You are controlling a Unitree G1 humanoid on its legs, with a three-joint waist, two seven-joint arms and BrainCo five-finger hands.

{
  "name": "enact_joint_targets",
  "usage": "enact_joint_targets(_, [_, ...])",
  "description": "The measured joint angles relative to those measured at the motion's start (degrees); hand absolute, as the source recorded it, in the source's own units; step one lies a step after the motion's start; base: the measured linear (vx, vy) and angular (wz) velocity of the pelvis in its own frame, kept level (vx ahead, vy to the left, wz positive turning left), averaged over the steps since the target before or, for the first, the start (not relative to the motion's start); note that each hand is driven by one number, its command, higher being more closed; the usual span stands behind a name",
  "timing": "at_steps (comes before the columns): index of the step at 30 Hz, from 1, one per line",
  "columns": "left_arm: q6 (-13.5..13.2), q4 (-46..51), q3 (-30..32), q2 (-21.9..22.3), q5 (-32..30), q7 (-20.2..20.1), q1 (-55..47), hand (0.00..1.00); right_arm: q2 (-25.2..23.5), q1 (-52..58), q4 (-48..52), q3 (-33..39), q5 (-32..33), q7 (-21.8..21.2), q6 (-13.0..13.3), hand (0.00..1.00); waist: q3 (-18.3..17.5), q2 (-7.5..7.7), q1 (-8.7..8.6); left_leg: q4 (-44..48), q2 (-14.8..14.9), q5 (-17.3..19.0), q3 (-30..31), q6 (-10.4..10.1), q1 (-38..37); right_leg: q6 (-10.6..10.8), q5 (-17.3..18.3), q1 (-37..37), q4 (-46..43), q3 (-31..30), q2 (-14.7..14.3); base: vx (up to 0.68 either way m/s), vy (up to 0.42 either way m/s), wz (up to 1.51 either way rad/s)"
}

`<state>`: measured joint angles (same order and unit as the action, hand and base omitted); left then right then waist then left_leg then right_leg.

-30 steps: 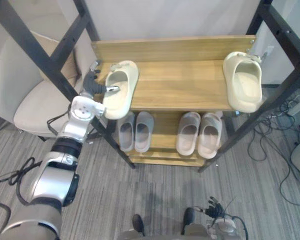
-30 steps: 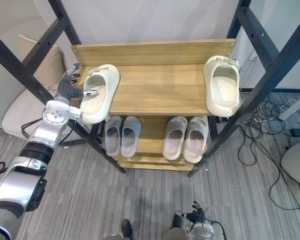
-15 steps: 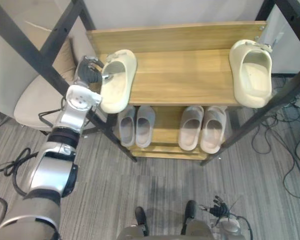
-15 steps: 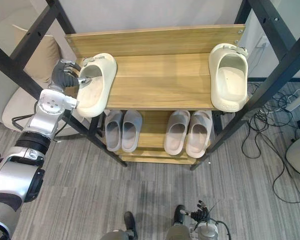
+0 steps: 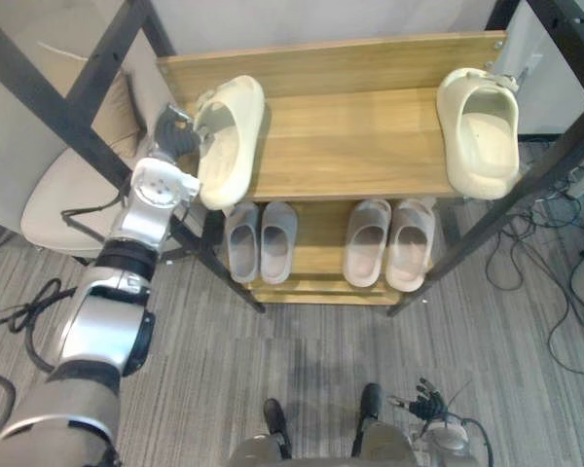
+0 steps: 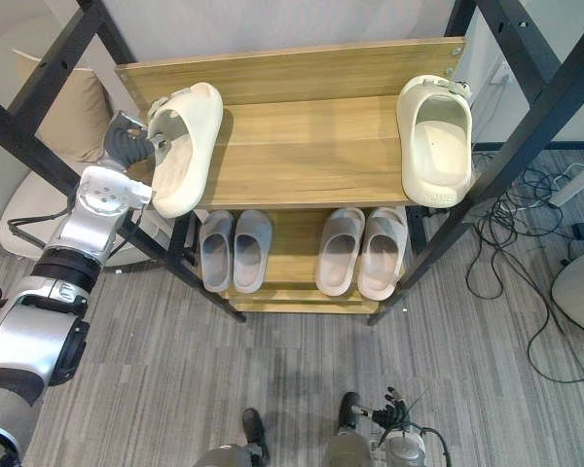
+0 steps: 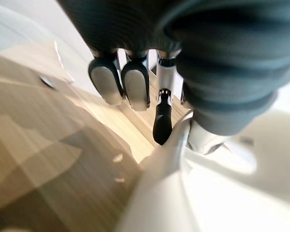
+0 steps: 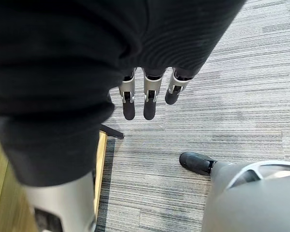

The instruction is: Organize the slippers on the shoe rack

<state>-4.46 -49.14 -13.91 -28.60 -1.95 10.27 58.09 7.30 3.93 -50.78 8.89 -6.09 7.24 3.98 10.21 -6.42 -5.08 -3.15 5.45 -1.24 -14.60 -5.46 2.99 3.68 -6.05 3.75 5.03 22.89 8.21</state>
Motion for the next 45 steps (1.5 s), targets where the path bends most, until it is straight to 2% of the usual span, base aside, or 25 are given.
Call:
enact_joint_targets(1, [0.0,0.0,-0.9,1.0,0.1,1.0,0.6,1.00,0.0,0.0,0.0,0.0,0.0,0.0,0.0,0.00,0.0,-0.01,0.00,0.0,0.0,0.0,0.0,0.0,0.0,0.0,0.0,0.0,0.0,0.0,0.0,0.00,0.000,0.00])
enact_joint_targets(6, [0.1,0.1,-3.0,4.6,1.2,1.0,3.0,1.00,0.1,-0.3,-0.1,0.1,0.1,0.0,0.0,0.00,0.1,-0.17,-0.34,0.0,-0.1,0.0,-0.7,0.0,0.0,0.0,-0.2,0.6,0.0,-1.2,0.1,-0.02,0.009,-0.08])
enact_joint_targets(11, [0.0,0.1,-3.0,7.7,2.2,1.0,7.5,1.00,0.5,-0.8,-0.1,0.0,1.3,0.0,-0.1,0.00,0.9,-0.40,-1.87,0.0,-0.3,0.3,-2.8,0.4,0.6,0.1,-1.1,2.7,0.0,-3.7,0.2,-0.03,0.009,-0.24])
enact_joint_targets(16, [0.0,0.1,-3.0,8.0,2.3,1.0,9.3,1.00,1.0,-0.7,-0.6,0.1,1.6,0.1,-0.6,0.00,1.9,-0.46,-3.01,0.3,-0.3,0.4,-3.7,0.5,0.6,0.0,-1.5,3.5,0.0,-5.4,0.2,-0.04,-0.002,-0.16])
enact_joint_targets(26, [0.0,-0.2,-2.7,8.3,4.5,2.0,10.8,1.00,1.3,-0.7,-0.9,0.1,1.6,0.3,-0.6,0.00,3.4,-0.40,-3.54,0.3,-1.2,1.0,-6.0,1.3,1.6,0.2,-3.4,6.8,0.0,-9.2,0.8,-0.06,0.006,-0.18])
enact_joint_targets(32, [0.0,-1.1,-0.5,10.4,4.4,2.4,11.3,1.00,1.3,-0.7,-1.9,0.2,1.7,0.6,-0.5,0.00,3.5,-0.39,-4.16,0.4,-1.5,1.0,-5.7,1.3,2.0,0.4,-3.6,7.0,0.0,-9.0,1.0,-0.02,0.012,0.01])
enact_joint_targets(33, [0.0,-1.1,-0.5,10.4,4.4,2.4,11.3,0.00,1.3,-0.7,-1.9,0.2,1.7,0.6,-0.5,0.00,3.5,-0.39,-4.16,0.4,-1.5,1.0,-5.6,1.3,2.0,0.4,-3.6,7.0,0.0,-9.0,1.1,-0.02,0.008,0.06])
enact_joint_targets(40, [0.1,-1.2,-0.6,13.6,4.4,3.2,12.9,0.00,1.2,-0.7,-1.9,0.4,2.2,0.6,0.0,0.00,3.5,-0.33,-4.33,0.4,-2.1,1.0,-4.6,1.4,2.6,0.5,-3.6,6.9,0.0,-8.1,1.8,-0.01,0.023,0.08])
enact_joint_targets(45, [0.1,-1.2,-0.6,14.3,4.3,3.3,13.0,0.00,1.2,-0.6,-1.9,0.4,2.2,0.7,0.0,0.00,3.5,-0.24,-4.41,0.4,-2.2,0.9,-3.8,1.5,2.6,0.5,-3.6,6.5,0.0,-7.7,1.9,-0.02,0.017,0.07])
